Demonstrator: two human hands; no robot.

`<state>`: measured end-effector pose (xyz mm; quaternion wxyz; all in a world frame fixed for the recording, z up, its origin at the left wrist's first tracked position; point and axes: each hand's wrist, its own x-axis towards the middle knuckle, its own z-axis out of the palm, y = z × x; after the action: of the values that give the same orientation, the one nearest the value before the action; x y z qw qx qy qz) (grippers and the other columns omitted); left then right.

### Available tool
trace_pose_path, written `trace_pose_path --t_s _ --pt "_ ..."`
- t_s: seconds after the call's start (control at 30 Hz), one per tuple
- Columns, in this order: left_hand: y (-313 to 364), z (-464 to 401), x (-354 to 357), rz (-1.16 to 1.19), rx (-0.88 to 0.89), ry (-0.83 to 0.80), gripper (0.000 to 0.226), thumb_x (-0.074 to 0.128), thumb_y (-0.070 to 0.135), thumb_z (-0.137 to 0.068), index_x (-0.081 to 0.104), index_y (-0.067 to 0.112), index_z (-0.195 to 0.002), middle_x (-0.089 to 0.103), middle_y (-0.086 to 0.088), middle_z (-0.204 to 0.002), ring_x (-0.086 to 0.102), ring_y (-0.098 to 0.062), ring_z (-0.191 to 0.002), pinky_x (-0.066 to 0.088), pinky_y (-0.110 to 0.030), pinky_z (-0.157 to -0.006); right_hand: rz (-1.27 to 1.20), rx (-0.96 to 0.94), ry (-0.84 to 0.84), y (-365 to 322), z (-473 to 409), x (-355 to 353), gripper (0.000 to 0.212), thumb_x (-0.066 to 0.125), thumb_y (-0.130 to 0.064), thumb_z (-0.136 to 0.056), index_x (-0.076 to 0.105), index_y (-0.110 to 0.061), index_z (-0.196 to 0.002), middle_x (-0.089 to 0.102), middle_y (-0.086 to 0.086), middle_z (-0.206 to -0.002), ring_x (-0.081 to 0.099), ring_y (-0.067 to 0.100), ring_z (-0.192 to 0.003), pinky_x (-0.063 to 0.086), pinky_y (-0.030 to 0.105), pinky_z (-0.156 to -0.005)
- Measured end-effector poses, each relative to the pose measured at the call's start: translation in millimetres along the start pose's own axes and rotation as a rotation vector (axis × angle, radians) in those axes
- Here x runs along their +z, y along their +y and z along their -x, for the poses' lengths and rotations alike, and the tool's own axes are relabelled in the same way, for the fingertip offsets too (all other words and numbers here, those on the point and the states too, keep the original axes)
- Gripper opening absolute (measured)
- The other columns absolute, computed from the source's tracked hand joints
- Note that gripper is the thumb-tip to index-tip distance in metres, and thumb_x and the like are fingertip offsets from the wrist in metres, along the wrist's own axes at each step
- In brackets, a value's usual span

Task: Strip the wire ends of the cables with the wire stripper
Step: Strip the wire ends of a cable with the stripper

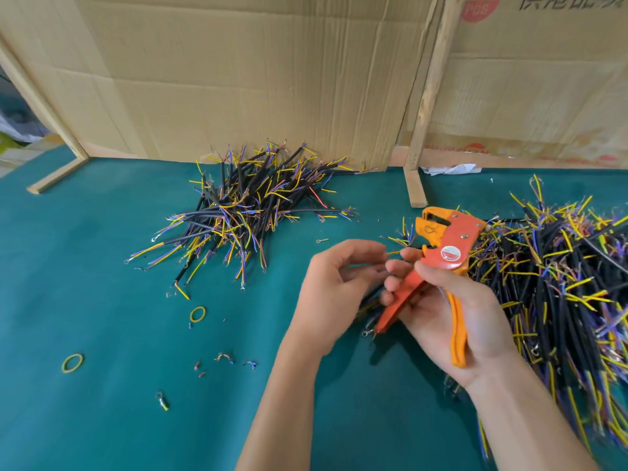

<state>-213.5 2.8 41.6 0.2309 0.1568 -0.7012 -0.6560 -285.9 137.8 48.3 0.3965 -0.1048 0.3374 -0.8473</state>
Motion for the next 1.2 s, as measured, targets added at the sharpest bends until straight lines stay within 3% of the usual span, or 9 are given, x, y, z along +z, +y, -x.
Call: trace_pose_path --t_s 0.1,0.2,0.37,0.53,0.63,0.77,0.97,1.1,1.2 --pt "2.1 0.9 4.8 0.072 -0.028 0.002 0.036 0.049 -0.014 -0.088 0.070 0.011 -0.102 0.075 0.000 -0.095 0.070 -0.014 -0.081 0.057 -0.026 -0.069 0.000 0.036 -0.043 -0.4 0.1 0.3 0.048 0.072 -0.012 -0.071 0.060 -0.002 -0.116 0.068 0.028 -0.122 0.068 0.032 -0.084 0.060 0.040 -0.075" --pt "-0.1 -3.0 -11.2 -0.118 -0.007 0.273 0.031 0.054 -0.011 -0.087 0.072 0.012 -0.095 0.075 -0.001 -0.093 0.072 -0.014 -0.092 0.057 -0.037 -0.089 -0.037 0.083 -0.078 5.2 -0.1 5.2 0.043 0.062 -0.003 -0.077 0.057 -0.001 -0.120 0.063 0.031 -0.131 0.069 0.044 -0.100 0.061 0.045 -0.082" --pt "-0.6 -13.9 -27.8 -0.576 0.000 0.487 0.035 0.052 -0.002 -0.084 0.072 0.020 -0.103 0.069 0.000 -0.110 0.063 -0.017 -0.101 0.046 -0.030 -0.094 0.142 0.157 -0.034 15.0 -2.6 9.1 0.040 0.069 -0.003 -0.070 0.066 -0.001 -0.110 0.073 0.019 -0.095 0.069 0.051 -0.101 0.062 0.047 -0.077" --pt "6.6 -82.0 -26.6 -0.918 0.082 0.365 0.043 0.048 -0.004 -0.085 0.066 0.009 -0.122 0.061 -0.010 -0.128 0.052 -0.029 -0.122 0.039 -0.035 -0.099 0.350 0.095 0.065 11.9 -6.6 6.5 0.057 0.071 -0.012 -0.068 0.059 -0.005 -0.124 0.076 0.022 -0.091 0.071 0.050 -0.099 0.056 0.054 -0.090" --pt "0.9 -116.5 -45.1 -1.250 0.052 0.213 0.039 0.050 0.004 -0.090 0.062 0.013 -0.126 0.061 -0.010 -0.127 0.049 -0.032 -0.125 0.044 -0.044 -0.097 0.321 0.075 0.066 10.1 -7.0 1.9 0.056 0.070 -0.011 -0.068 0.058 -0.005 -0.123 0.077 0.016 -0.086 0.071 0.048 -0.101 0.059 0.051 -0.084" --pt "-10.9 -129.5 -60.6 -1.593 0.084 0.073 0.031 0.052 0.015 -0.096 0.066 0.025 -0.122 0.067 -0.005 -0.120 0.048 -0.030 -0.121 0.039 -0.043 -0.098 0.346 0.093 0.061 12.0 -7.3 2.1 0.055 0.071 -0.012 -0.069 0.059 -0.005 -0.122 0.077 0.013 -0.086 0.073 0.043 -0.099 0.060 0.046 -0.078" --pt "3.1 -116.7 -53.8 -1.459 0.370 0.171 0.020 0.055 0.026 -0.097 0.072 0.025 -0.107 0.070 -0.001 -0.102 0.057 -0.028 -0.106 0.031 -0.038 -0.088 0.266 0.082 0.043 8.7 -6.6 -2.8 0.051 0.071 -0.006 -0.071 0.064 -0.002 -0.121 0.077 0.012 -0.090 0.072 0.046 -0.100 0.061 0.049 -0.080" --pt "27.4 -79.1 -36.5 -1.052 0.480 0.198 0.015 0.067 0.016 -0.091 0.075 0.016 -0.103 0.067 -0.007 -0.093 0.064 -0.035 -0.089 0.050 -0.045 -0.078 0.095 0.054 0.043 5.9 -4.4 -3.3 0.053 0.073 -0.005 -0.075 0.064 0.000 -0.126 0.072 0.014 -0.122 0.071 0.046 -0.100 0.062 0.046 -0.076" --pt "27.5 -42.4 -26.0 -0.943 0.503 0.194 0.011 0.073 0.014 -0.085 0.076 0.018 -0.095 0.066 -0.003 -0.084 0.063 -0.030 -0.079 0.051 -0.043 -0.070 -0.006 0.017 0.019 -1.0 -3.6 -2.9 0.055 0.070 -0.009 -0.077 0.064 0.000 -0.130 0.066 0.015 -0.134 0.072 0.042 -0.095 0.061 0.043 -0.075"
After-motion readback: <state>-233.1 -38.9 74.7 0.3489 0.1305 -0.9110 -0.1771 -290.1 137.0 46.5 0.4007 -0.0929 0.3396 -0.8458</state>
